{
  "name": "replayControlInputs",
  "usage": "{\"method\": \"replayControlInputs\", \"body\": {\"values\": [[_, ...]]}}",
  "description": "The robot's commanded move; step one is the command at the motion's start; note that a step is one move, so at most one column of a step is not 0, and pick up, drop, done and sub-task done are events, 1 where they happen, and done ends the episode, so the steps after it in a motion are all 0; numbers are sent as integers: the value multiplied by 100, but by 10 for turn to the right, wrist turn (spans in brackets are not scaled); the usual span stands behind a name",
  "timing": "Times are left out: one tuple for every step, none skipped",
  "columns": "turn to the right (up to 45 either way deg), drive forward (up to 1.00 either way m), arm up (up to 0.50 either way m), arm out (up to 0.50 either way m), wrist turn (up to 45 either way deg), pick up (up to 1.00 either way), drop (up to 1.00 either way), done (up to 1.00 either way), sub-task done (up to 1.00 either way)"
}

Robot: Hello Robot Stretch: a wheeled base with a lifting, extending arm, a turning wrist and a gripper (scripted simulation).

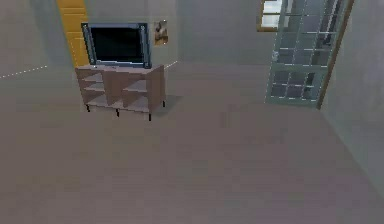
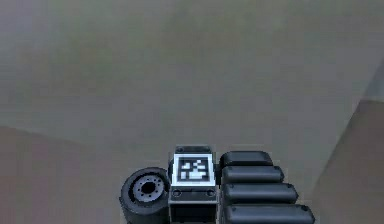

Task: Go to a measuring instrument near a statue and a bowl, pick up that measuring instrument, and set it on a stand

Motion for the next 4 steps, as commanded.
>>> {"method": "replayControlInputs", "body": {"values": [[0, 55, 0, 0, 0, 0, 0, 0, 0], [-300, 0, 0, 0, 0, 0, 0, 0, 0], [0, 45, 0, 0, 0, 0, 0, 0, 0], [-90, 0, 0, 0, 0, 0, 0, 0, 0]]}}
